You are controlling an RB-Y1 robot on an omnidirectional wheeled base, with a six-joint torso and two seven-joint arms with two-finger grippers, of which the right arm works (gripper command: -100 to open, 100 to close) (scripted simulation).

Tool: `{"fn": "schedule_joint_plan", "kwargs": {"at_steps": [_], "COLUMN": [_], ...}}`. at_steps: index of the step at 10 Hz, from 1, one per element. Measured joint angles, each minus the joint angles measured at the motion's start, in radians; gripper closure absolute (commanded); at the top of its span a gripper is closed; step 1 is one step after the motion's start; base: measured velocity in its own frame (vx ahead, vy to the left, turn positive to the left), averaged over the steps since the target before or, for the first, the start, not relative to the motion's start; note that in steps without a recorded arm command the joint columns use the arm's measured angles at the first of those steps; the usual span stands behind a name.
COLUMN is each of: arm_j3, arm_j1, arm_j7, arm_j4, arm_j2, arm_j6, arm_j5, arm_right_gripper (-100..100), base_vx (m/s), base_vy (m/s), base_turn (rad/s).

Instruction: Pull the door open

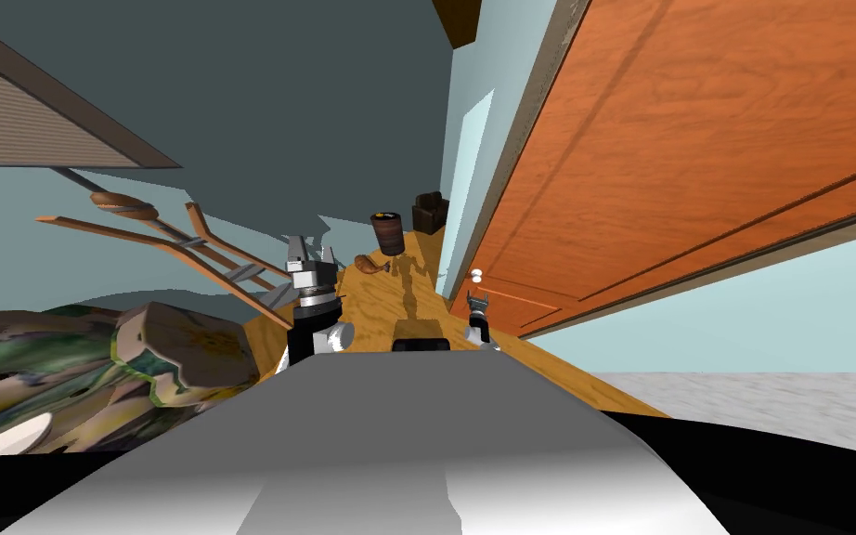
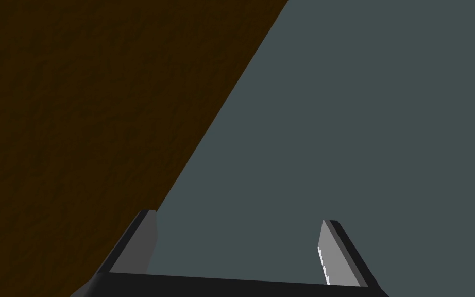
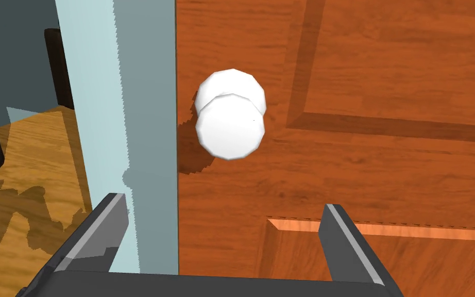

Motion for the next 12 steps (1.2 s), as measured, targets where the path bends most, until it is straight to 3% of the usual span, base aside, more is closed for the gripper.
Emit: {"fn": "schedule_joint_plan", "kwargs": {"at_steps": [1,2,5,6,7,8,9,10,12], "arm_j3": [0.0,-0.002,-0.009,-0.012,-0.016,-0.022,-0.022,-0.022,-0.023], "arm_j1": [0.0,-0.001,0.027,0.019,0.03,0.066,0.062,0.06,0.062], "arm_j7": [-0.004,-0.019,-0.064,-0.085,-0.092,-0.098,-0.111,-0.114,-0.111], "arm_j4": [0.0,0.02,0.022,0.053,0.036,-0.011,0.009,0.013,0.01], "arm_j2": [0.0,-0.014,-0.057,-0.075,-0.083,-0.101,-0.11,-0.111,-0.112], "arm_j6": [0.0,-0.01,-0.022,-0.036,-0.032,-0.014,-0.02,-0.024,-0.02], "arm_j5": [-0.001,-0.004,-0.013,-0.017,-0.02,-0.026,-0.027,-0.027,-0.027], "arm_right_gripper": [-100,-100,-100,-100,-100,-100,-100,100,100], "base_vx": [0.132,0.205,0.226,0.183,0.175,0.125,0.041,-0.002,-0.016], "base_vy": [0.001,0.001,0.001,-0.027,-0.035,-0.026,-0.009,-0.004,-0.001], "base_turn": [0.149,0.106,0.095,0.061,0.105,0.041,0.002,-0.016,0.007]}}
